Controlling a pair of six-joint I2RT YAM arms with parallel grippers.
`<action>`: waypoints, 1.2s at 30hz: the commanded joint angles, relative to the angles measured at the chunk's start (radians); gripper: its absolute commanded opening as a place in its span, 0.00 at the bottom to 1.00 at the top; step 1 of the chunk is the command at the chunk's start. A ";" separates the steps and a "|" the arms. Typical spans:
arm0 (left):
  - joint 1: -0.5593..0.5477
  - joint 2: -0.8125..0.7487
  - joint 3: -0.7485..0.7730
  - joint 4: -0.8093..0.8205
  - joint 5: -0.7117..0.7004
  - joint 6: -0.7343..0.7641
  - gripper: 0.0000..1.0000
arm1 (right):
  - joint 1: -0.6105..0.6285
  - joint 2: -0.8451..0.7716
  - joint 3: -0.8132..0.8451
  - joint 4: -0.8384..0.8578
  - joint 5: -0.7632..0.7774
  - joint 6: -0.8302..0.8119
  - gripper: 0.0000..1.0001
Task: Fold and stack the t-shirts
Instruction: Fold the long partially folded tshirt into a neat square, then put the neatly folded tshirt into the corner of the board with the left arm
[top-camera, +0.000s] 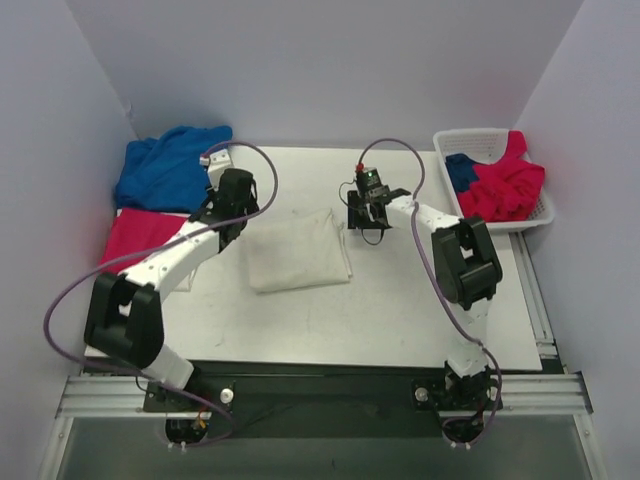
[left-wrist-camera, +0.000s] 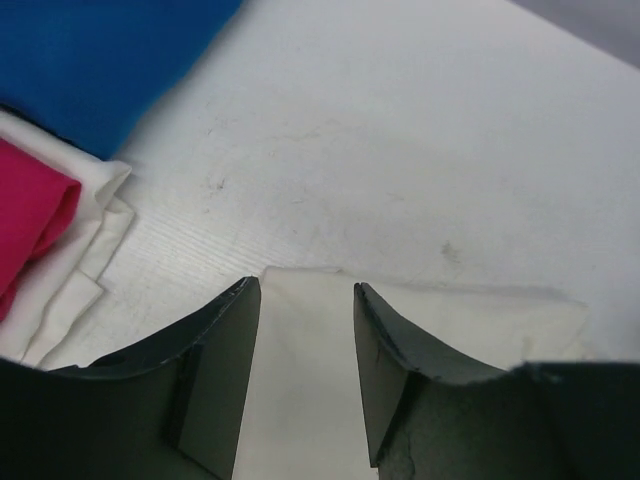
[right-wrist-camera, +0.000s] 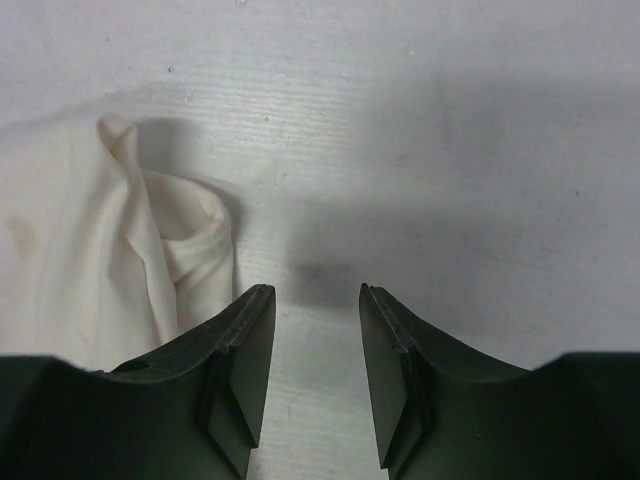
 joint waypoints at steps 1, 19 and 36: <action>0.008 -0.114 -0.053 -0.012 0.021 -0.017 0.53 | -0.004 -0.129 -0.049 -0.025 0.034 0.029 0.40; 0.048 -0.324 -0.529 0.125 0.294 -0.170 0.67 | 0.038 -0.391 -0.264 -0.017 0.079 0.012 0.42; 0.180 -0.131 -0.619 0.390 0.661 -0.230 0.68 | 0.042 -0.384 -0.279 -0.020 0.088 0.017 0.42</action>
